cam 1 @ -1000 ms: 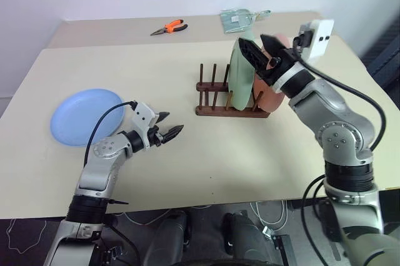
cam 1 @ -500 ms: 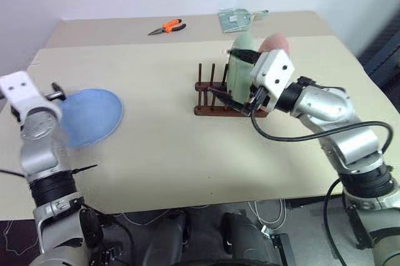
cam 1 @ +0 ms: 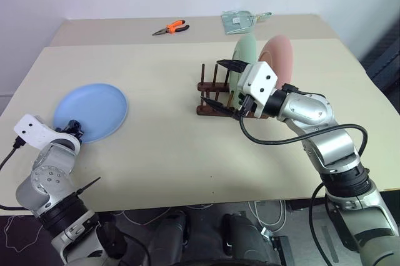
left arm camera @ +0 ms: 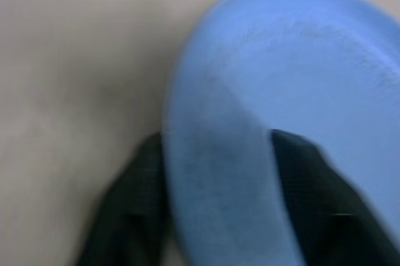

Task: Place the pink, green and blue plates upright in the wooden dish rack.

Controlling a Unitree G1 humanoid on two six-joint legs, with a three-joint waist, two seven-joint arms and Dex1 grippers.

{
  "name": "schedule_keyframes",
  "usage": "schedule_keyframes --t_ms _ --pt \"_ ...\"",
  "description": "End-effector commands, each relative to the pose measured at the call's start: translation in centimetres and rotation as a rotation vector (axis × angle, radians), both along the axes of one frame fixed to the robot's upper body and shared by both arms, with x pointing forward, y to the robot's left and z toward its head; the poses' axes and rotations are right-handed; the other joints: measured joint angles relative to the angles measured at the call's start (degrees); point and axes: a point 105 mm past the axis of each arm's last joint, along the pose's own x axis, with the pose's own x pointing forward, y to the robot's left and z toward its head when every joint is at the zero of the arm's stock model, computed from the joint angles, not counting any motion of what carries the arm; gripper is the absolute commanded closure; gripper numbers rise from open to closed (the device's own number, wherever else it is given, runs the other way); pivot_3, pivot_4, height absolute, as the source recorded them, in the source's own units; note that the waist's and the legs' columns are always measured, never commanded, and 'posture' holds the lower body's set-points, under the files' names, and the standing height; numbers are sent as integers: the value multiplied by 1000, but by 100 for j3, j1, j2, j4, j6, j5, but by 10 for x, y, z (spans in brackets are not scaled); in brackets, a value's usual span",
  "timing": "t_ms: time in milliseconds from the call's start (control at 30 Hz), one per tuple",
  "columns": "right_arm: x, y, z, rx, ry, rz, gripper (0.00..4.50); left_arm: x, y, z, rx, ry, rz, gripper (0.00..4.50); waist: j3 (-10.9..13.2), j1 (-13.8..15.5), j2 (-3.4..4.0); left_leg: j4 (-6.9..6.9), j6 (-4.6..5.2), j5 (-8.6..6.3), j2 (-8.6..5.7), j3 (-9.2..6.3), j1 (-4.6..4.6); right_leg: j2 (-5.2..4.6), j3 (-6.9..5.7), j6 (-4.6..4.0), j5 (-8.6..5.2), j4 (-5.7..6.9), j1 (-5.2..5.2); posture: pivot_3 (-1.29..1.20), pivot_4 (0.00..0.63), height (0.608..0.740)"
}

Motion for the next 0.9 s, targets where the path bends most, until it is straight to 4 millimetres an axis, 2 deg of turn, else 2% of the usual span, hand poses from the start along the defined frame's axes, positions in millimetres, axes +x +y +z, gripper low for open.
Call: schedule_keyframes --t_ms 33,67,167,267,367,467,567,700,800,900 --pt "-6 -3 10 21 -32 4 0 13 -8 22 47 -66 -66 4200 0 -2 -2 0 0 0 0 0 0 1 0 0 0 0 0 0 150 719" --pt "-6 -2 11 21 -40 0 0 19 -12 34 78 -113 -92 4420 0 -1 -2 0 0 0 0 0 0 2 0 0 0 0 0 0 150 719" --pt "-7 1 14 -5 -91 -17 0 33 -28 79 197 -273 -186 4420 0 -3 -3 0 -4 2 0 0 0 2 0 -3 1 1 -1 0 150 719" --pt "-10 11 13 -62 -154 -3 0 45 -54 131 320 -432 -296 4420 3 -10 -7 -1 -13 7 0 1 -2 2 0 -4 2 0 -3 0 150 719" --pt "-12 19 13 -93 -204 13 0 52 -73 159 414 -488 -373 4420 3 -27 -7 -4 -24 14 0 3 -3 4 0 -5 2 0 -6 0 150 719" --pt "-5 31 20 -154 -304 -12 0 56 -119 194 538 -563 -544 4420 4 -50 -6 -10 -30 19 0 10 -3 7 3 -5 2 5 -15 0 150 719" --pt "9 35 21 -249 -394 -45 0 57 -147 210 550 -604 -617 4420 3 -45 -6 -6 -36 24 -2 10 -3 11 3 -5 2 17 -19 0 150 719" --pt "20 42 16 -312 -437 -46 0 55 -166 216 508 -623 -650 4420 4 -44 -6 -8 -33 34 -2 10 -3 13 3 -5 2 17 -18 0 150 719" --pt "26 47 5 -354 -428 -37 842 53 -172 211 483 -616 -668 4500 5 -53 -9 -9 -32 39 -2 10 -4 13 3 -5 2 22 -22 0 150 719" --pt "32 46 2 -369 -442 -59 2365 52 -172 206 479 -601 -673 4500 6 -63 -8 -8 -34 41 -2 10 -4 15 5 -5 2 29 -25 0 150 719"
